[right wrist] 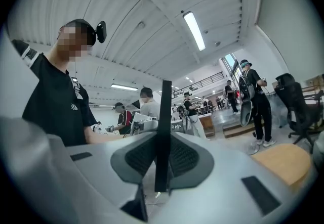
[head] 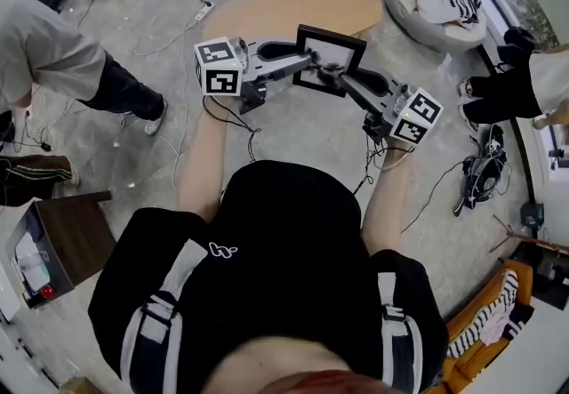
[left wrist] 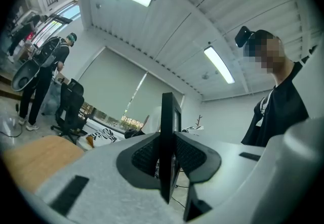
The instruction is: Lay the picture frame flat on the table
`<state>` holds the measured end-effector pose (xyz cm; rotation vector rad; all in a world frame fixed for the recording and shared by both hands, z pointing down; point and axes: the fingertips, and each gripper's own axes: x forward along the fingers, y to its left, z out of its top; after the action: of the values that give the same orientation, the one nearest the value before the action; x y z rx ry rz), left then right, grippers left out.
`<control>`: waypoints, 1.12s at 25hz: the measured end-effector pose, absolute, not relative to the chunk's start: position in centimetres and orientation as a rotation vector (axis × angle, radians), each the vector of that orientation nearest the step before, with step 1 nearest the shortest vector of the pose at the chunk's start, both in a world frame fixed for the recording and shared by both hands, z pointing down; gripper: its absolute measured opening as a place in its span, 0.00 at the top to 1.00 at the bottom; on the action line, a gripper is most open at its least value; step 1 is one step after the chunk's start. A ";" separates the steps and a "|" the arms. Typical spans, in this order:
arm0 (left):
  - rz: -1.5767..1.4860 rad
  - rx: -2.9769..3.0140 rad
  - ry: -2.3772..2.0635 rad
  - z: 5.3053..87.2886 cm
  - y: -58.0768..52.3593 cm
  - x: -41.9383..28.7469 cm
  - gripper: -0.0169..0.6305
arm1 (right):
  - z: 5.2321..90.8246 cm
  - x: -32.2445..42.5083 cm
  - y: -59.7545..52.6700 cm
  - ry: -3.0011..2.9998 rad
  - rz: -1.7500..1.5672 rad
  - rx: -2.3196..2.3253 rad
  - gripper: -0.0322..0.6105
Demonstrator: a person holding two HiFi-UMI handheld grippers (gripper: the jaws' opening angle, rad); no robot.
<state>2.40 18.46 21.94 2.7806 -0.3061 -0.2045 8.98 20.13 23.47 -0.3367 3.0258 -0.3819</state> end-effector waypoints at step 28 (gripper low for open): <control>-0.204 2.655 -0.437 27.0 4.4 3.8 0.86 | 28.1 10.7 5.4 2.975 -0.524 -0.326 0.84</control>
<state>3.81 4.36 27.00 2.6552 -0.4369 -0.2036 10.68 5.35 28.10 -0.3257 2.9750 -0.5237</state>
